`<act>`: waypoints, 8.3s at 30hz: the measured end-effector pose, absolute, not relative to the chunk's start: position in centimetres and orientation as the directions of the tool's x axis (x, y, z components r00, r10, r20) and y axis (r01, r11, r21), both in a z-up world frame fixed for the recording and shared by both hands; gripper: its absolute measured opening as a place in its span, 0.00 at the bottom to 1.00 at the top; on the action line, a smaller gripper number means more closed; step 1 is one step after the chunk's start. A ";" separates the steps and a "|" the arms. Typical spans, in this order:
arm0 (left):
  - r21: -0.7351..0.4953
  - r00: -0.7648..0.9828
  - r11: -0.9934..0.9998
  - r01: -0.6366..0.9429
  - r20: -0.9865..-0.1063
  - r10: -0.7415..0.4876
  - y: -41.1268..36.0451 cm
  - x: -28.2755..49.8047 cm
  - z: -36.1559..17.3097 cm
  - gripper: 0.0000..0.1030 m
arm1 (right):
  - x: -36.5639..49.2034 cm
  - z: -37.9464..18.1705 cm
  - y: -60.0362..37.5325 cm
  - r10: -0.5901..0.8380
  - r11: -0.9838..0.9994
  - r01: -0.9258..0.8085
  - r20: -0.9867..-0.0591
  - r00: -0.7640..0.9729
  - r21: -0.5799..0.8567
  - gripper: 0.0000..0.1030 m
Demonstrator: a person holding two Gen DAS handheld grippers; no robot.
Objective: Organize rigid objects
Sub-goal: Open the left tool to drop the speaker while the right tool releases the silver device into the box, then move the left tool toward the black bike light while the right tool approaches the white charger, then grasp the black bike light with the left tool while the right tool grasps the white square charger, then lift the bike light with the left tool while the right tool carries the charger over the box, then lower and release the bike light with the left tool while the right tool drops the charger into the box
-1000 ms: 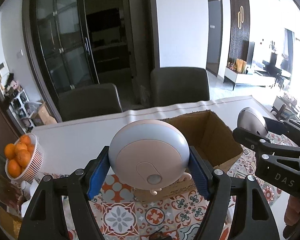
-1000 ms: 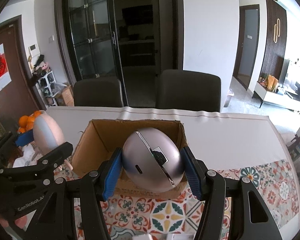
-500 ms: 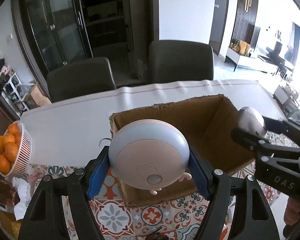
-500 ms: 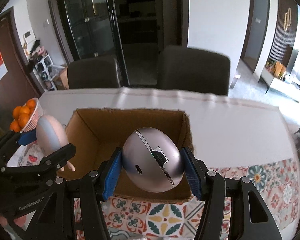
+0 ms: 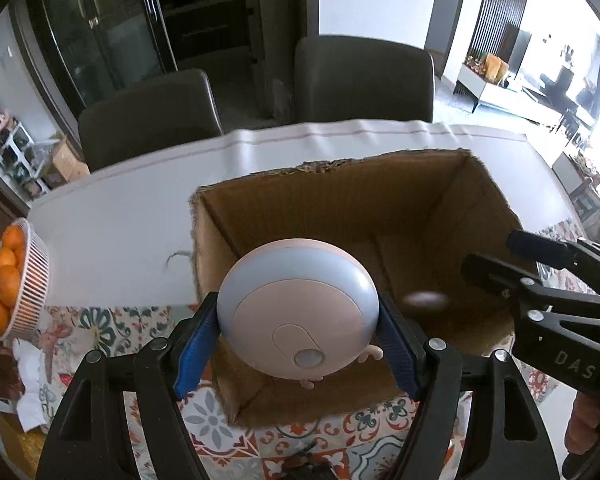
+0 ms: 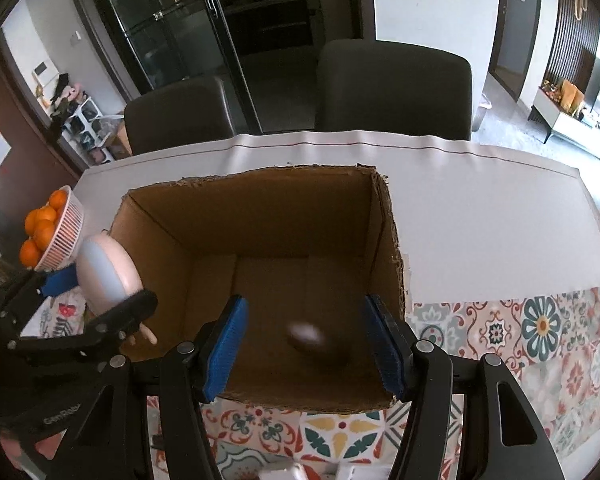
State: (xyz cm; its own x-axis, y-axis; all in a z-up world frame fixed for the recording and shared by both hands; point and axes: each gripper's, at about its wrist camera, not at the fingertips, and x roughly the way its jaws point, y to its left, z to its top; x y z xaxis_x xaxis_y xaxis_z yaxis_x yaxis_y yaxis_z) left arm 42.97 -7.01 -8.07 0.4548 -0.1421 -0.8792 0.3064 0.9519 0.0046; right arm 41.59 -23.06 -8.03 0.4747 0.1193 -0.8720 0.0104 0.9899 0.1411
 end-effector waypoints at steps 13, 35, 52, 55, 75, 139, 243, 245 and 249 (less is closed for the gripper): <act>0.073 0.526 0.956 0.286 -0.846 -0.092 -6.9 41.6 -6.7 0.84 | 40.4 -6.8 -23.4 0.091 0.993 0.018 -0.855 0.510 0.117 0.59; 0.119 0.622 0.972 0.204 -0.782 -0.035 -3.9 34.8 -2.2 0.86 | 34.4 -3.0 -21.6 0.087 0.995 -0.009 -0.793 0.603 0.102 0.59; 0.080 0.564 0.984 0.160 -0.825 -0.025 -2.2 30.7 -4.6 0.87 | 31.0 -4.8 -20.5 0.109 0.994 -0.034 -0.837 0.537 0.108 0.61; 0.072 0.546 0.985 0.155 -0.837 -0.025 -2.0 30.2 -5.5 0.87 | 30.5 -5.6 -20.4 0.115 0.993 -0.034 -0.852 0.511 0.114 0.61; -0.015 0.340 0.989 0.148 -0.938 -0.065 -1.4 29.2 -12.4 0.87 | 29.7 -11.4 -19.8 0.143 0.990 -0.062 -0.939 0.312 0.131 0.61; -0.084 0.082 0.996 0.002 -0.993 -0.084 -1.2 32.4 -24.6 0.71 | 32.0 -23.3 -17.3 0.168 0.984 -0.058 -0.986 0.019 0.166 0.48; -0.019 0.441 0.961 0.277 -0.886 -0.145 -5.6 43.7 -5.4 0.71 | 41.8 -4.7 -22.5 0.165 0.981 0.018 -0.880 0.445 0.193 0.47; -0.020 0.432 0.961 0.276 -0.891 -0.143 -5.6 43.9 -5.8 0.71 | 42.1 -5.2 -22.6 0.166 0.981 0.021 -0.884 0.436 0.194 0.47; -0.019 0.417 0.961 0.276 -0.899 -0.137 -5.8 44.3 -6.4 0.69 | 42.4 -5.8 -22.7 0.164 0.980 0.028 -0.890 0.425 0.195 0.47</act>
State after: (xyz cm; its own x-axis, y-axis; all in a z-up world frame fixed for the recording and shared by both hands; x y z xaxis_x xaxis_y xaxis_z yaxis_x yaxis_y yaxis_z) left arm 44.25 -5.82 -6.42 0.4169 -0.1375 -0.8985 0.2760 0.9610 -0.0190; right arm 42.40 -22.75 -5.78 0.4254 0.1644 -0.8900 0.0283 0.9805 0.1946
